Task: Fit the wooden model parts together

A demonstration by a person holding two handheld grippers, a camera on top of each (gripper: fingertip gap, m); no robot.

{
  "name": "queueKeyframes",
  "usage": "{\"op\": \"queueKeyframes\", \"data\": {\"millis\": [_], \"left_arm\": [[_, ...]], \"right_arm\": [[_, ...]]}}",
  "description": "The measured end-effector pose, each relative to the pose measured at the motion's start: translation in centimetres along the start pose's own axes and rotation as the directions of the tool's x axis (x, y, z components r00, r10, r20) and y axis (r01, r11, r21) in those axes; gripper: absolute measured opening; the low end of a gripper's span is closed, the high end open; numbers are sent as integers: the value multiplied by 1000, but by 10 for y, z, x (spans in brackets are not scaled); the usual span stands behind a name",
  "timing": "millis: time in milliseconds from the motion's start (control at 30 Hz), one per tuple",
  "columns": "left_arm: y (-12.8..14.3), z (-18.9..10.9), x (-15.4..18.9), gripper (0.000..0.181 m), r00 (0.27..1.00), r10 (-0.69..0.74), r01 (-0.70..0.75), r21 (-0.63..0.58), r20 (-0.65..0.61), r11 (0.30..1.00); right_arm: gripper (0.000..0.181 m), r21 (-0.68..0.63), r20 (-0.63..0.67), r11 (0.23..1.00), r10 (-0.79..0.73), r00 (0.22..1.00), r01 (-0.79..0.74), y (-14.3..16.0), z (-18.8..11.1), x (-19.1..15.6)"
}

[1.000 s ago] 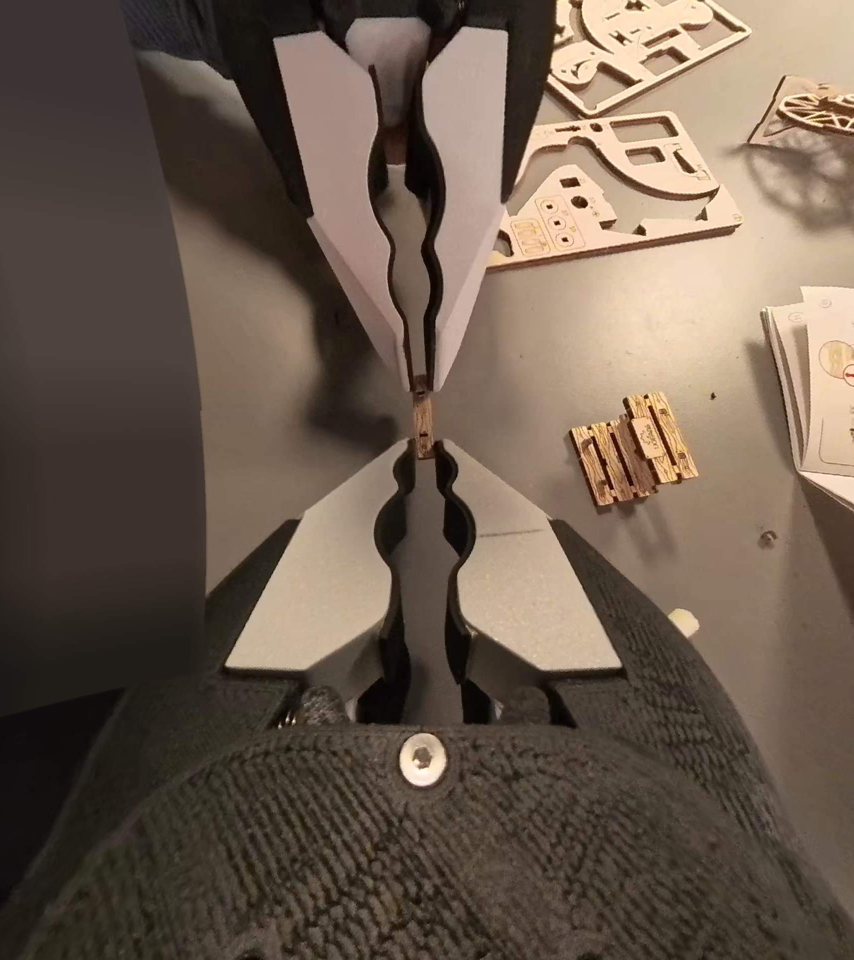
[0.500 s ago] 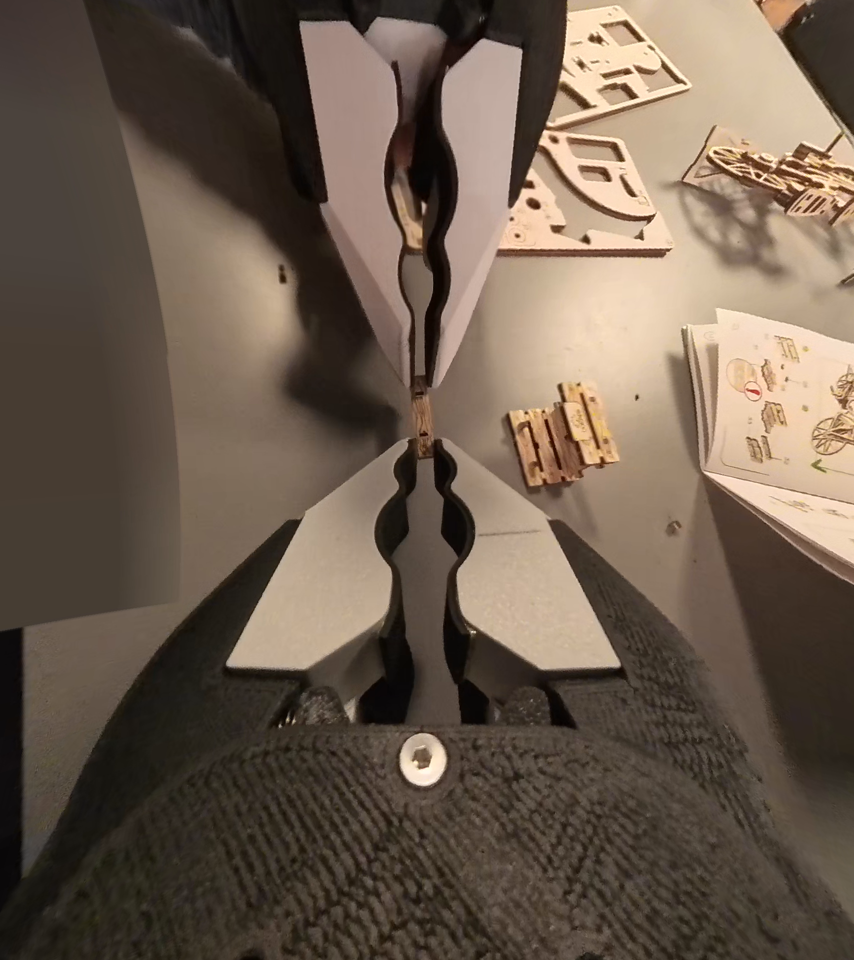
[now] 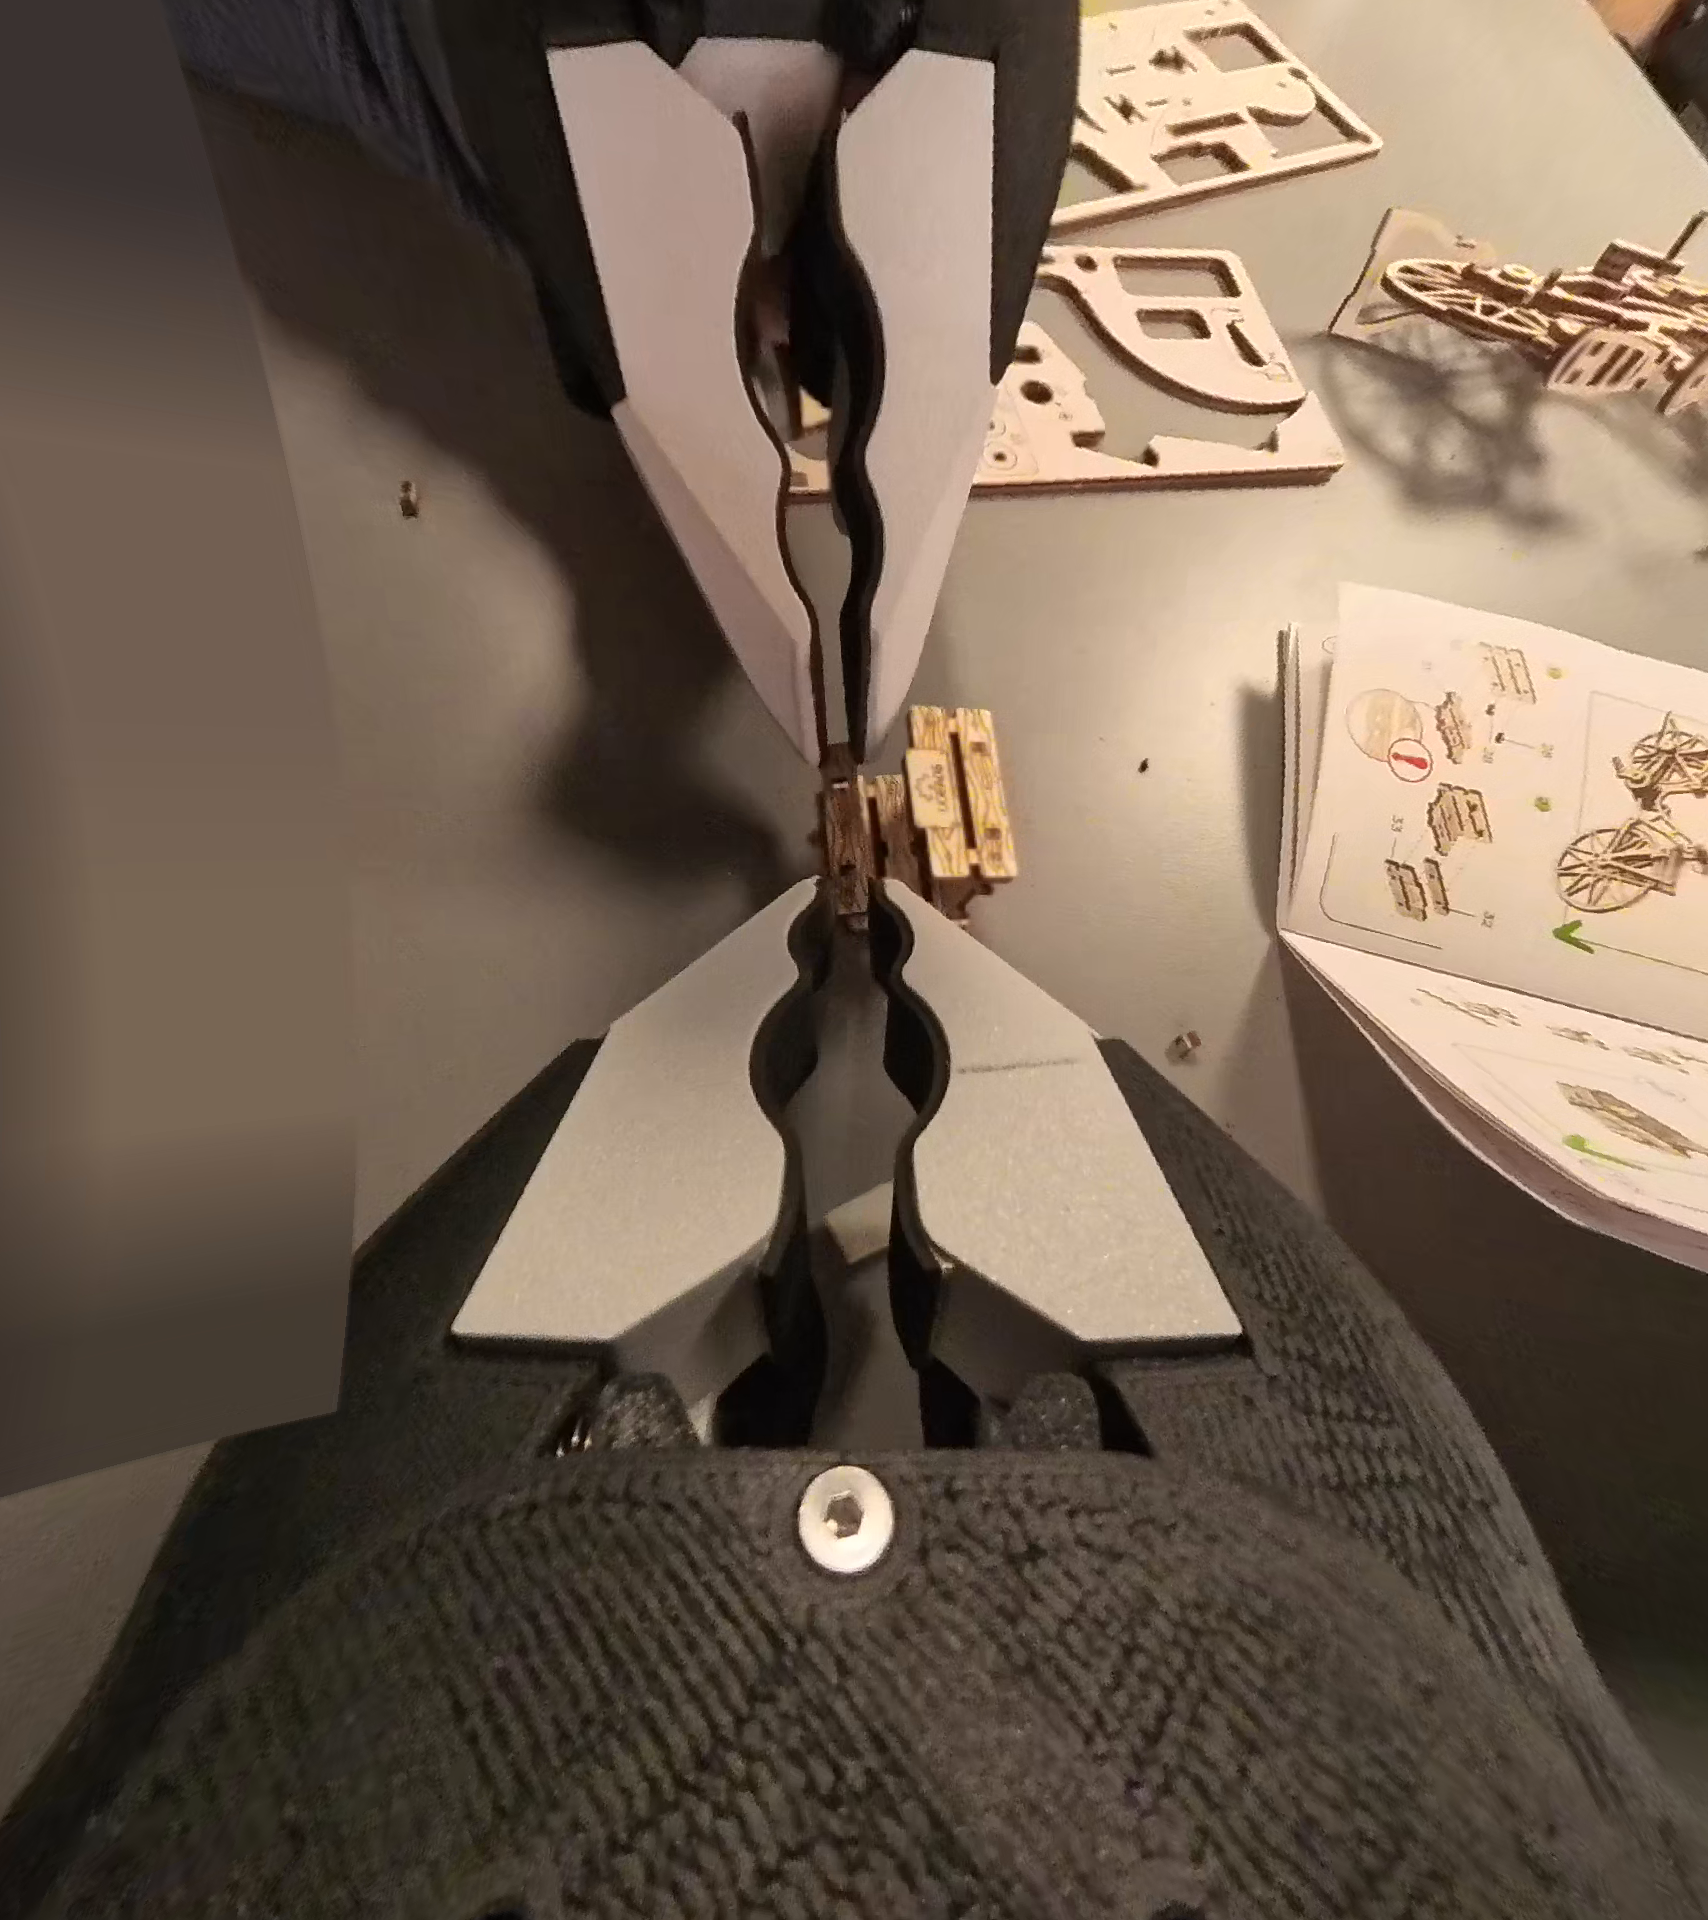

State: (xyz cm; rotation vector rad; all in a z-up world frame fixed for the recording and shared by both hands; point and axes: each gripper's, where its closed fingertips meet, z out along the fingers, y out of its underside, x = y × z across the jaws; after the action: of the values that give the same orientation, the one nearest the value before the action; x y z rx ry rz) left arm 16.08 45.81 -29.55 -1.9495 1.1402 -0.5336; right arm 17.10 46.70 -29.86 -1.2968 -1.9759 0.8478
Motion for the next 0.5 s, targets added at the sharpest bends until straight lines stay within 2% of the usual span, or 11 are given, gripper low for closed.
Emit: {"op": "queueKeyframes", "data": {"millis": [500], "left_arm": [[-4,0,-1,4,987,-121,123,18,-107,992]], "right_arm": [[6,30,76,999,20,997,-23,-1,-3,2]]}}
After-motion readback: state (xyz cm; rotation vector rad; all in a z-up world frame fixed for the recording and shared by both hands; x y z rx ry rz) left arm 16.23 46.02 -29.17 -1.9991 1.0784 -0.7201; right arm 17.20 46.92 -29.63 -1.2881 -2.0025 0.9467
